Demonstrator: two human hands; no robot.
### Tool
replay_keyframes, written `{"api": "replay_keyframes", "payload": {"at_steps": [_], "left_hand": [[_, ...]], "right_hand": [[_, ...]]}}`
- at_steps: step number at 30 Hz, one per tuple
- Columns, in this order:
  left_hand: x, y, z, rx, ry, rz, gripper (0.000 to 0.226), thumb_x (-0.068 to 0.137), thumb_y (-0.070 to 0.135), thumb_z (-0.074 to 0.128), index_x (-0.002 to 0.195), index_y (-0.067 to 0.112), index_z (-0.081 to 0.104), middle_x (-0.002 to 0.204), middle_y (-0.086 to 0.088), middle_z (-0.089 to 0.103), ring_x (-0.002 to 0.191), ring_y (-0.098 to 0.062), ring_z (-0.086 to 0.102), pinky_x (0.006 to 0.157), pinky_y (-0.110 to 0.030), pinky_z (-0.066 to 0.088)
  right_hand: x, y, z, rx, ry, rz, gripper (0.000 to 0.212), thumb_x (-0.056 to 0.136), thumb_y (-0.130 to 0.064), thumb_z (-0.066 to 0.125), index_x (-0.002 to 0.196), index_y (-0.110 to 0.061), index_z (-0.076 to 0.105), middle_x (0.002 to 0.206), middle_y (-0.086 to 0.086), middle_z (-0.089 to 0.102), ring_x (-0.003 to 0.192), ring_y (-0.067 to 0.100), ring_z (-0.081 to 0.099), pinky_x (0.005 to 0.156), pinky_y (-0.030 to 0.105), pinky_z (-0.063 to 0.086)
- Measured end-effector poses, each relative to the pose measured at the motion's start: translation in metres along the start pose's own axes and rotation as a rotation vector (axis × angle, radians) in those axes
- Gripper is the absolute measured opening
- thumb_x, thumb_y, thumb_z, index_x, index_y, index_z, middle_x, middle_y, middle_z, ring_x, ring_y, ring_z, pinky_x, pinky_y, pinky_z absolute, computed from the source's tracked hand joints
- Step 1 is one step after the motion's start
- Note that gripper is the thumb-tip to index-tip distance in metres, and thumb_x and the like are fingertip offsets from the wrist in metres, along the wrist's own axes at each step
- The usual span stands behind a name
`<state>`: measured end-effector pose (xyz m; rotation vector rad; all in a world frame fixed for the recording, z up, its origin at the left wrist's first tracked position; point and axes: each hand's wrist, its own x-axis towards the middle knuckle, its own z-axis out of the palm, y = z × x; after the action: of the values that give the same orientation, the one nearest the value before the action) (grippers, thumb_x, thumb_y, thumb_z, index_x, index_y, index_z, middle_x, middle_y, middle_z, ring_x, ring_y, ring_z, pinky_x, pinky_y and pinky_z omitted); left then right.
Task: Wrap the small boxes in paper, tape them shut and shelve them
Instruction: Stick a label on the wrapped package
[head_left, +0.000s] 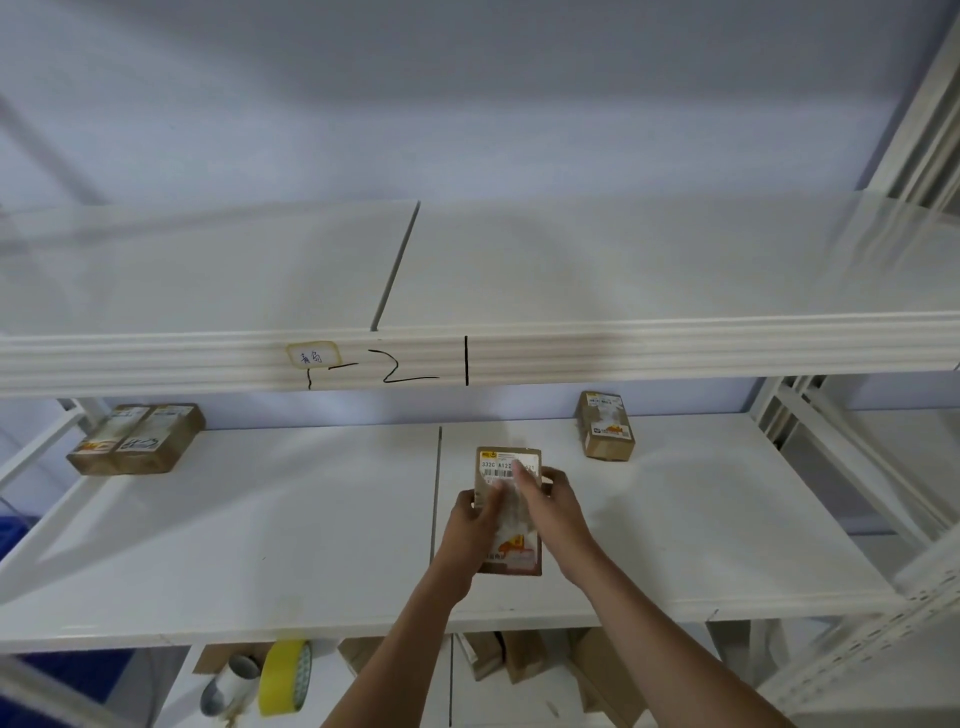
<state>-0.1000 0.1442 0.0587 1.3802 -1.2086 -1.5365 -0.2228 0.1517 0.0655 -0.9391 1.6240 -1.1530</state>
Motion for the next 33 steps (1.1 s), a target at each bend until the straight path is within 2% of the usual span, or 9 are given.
{"api": "replay_keyframes", "payload": {"at_steps": [3,6,11,14,19,21,27,30,33], "left_hand": [[-0.007,0.000,0.006,-0.004,0.000,-0.004,0.042,0.099,0.054,0.047,0.121,0.018,0.052,0.100,-0.001,0.070,0.079,-0.012,0.073,0.058,-0.020,0.056],[-0.010,0.001,0.010,-0.039,-0.005,-0.004,0.043,0.100,0.052,0.046,0.124,0.017,0.051,0.105,-0.004,0.071,0.081,-0.015,0.075,0.058,-0.022,0.057],[-0.009,0.002,0.011,-0.052,0.008,0.007,0.048,0.100,0.055,0.043,0.128,0.017,0.050,0.109,-0.004,0.070,0.087,-0.017,0.075,0.062,-0.024,0.058],[-0.010,0.002,0.010,-0.065,0.024,-0.017,0.050,0.099,0.058,0.042,0.127,0.018,0.052,0.108,-0.004,0.072,0.084,-0.017,0.075,0.061,-0.023,0.058],[-0.009,-0.001,0.013,-0.041,0.053,-0.036,0.055,0.097,0.064,0.039,0.128,0.020,0.051,0.112,-0.004,0.070,0.091,-0.018,0.074,0.065,-0.024,0.059],[-0.008,-0.002,0.014,-0.013,0.066,-0.025,0.057,0.096,0.065,0.039,0.127,0.019,0.053,0.111,-0.004,0.071,0.092,-0.018,0.074,0.067,-0.025,0.060],[-0.006,-0.005,0.018,0.010,0.105,0.042,0.057,0.097,0.060,0.042,0.120,0.012,0.059,0.102,-0.004,0.073,0.086,-0.017,0.074,0.063,-0.022,0.057],[-0.004,-0.005,0.014,-0.007,0.068,-0.024,0.056,0.097,0.062,0.042,0.120,0.014,0.058,0.103,-0.004,0.073,0.085,-0.017,0.074,0.062,-0.023,0.057],[-0.004,-0.007,0.009,-0.053,0.082,-0.039,0.063,0.094,0.069,0.036,0.123,0.016,0.056,0.106,-0.005,0.072,0.085,-0.018,0.074,0.058,-0.022,0.056]], "right_hand": [[0.001,-0.009,0.002,-0.081,0.047,-0.074,0.048,0.088,-0.058,0.066,0.122,-0.025,0.055,0.111,-0.008,0.069,0.096,0.010,0.066,0.085,0.028,0.055],[0.003,-0.010,0.004,-0.138,0.097,-0.101,0.038,0.099,-0.049,0.054,0.125,-0.021,0.056,0.118,-0.001,0.068,0.096,0.013,0.063,0.080,0.024,0.051],[0.000,-0.011,0.005,-0.055,0.056,-0.076,0.042,0.104,-0.052,0.035,0.133,-0.024,0.047,0.125,0.002,0.063,0.112,0.024,0.063,0.097,0.042,0.053],[0.000,-0.013,0.004,-0.068,0.048,-0.059,0.042,0.106,-0.052,0.028,0.132,-0.024,0.046,0.124,0.004,0.063,0.111,0.026,0.063,0.098,0.045,0.053],[-0.003,-0.013,0.006,-0.154,0.115,-0.074,0.045,0.107,-0.049,0.025,0.131,-0.020,0.050,0.122,0.004,0.065,0.103,0.021,0.063,0.092,0.039,0.054],[-0.003,-0.010,0.006,-0.162,0.127,-0.075,0.045,0.107,-0.048,0.024,0.132,-0.019,0.049,0.125,0.005,0.065,0.107,0.024,0.065,0.092,0.038,0.055],[-0.007,-0.006,0.010,-0.187,0.142,-0.104,0.043,0.108,-0.041,0.024,0.133,-0.014,0.046,0.129,0.008,0.065,0.112,0.025,0.066,0.066,0.010,0.046],[-0.005,-0.001,0.009,-0.124,0.111,-0.044,0.049,0.106,-0.051,0.027,0.135,-0.018,0.048,0.130,0.006,0.065,0.111,0.026,0.067,0.081,0.026,0.055],[-0.006,0.007,0.008,0.015,0.018,0.044,0.070,0.091,-0.078,0.029,0.136,-0.027,0.047,0.128,0.003,0.064,0.109,0.025,0.067,0.094,0.048,0.056]]}}
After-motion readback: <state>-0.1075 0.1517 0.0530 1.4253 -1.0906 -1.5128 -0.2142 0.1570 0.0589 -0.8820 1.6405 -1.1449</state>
